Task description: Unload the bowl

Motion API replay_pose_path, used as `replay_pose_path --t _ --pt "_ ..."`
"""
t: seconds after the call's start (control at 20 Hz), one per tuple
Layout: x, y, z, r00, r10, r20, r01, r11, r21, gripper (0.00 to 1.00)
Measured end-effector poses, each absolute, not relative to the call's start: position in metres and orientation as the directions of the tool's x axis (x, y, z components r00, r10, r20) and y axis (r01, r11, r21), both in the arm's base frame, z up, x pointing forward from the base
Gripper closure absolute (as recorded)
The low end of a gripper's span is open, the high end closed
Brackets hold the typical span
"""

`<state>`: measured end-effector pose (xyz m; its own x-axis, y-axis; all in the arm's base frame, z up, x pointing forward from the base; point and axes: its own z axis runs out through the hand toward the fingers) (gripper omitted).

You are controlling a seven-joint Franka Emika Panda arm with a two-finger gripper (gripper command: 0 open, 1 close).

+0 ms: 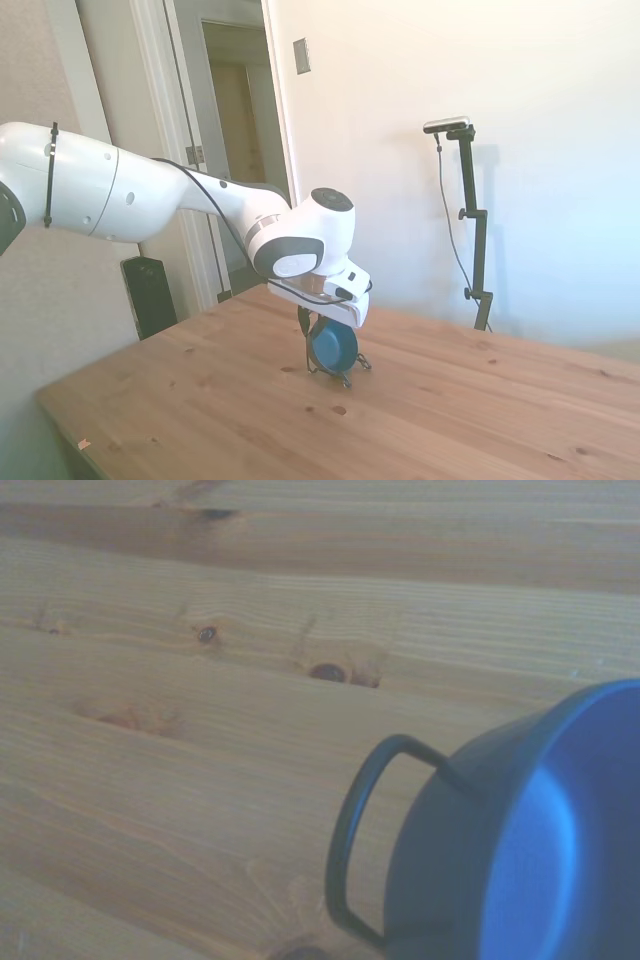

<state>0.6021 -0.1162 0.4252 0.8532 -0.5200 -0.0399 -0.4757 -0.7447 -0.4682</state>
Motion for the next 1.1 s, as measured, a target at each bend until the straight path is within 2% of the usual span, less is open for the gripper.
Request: replay_pose_path --t 0.6,0.9,1.1 --pt "0.602 -0.13 0.43 0.86 -0.507 -0.056 -0.464 -0.732 -0.5 1.0" --pt "0.593 -0.142 0.446 0.863 -0.502 -0.047 -0.449 -0.723 -0.524 1.0" --pt "0.572 -0.14 0.46 0.874 -0.484 -0.042 -0.429 -0.728 -0.535 1.0"
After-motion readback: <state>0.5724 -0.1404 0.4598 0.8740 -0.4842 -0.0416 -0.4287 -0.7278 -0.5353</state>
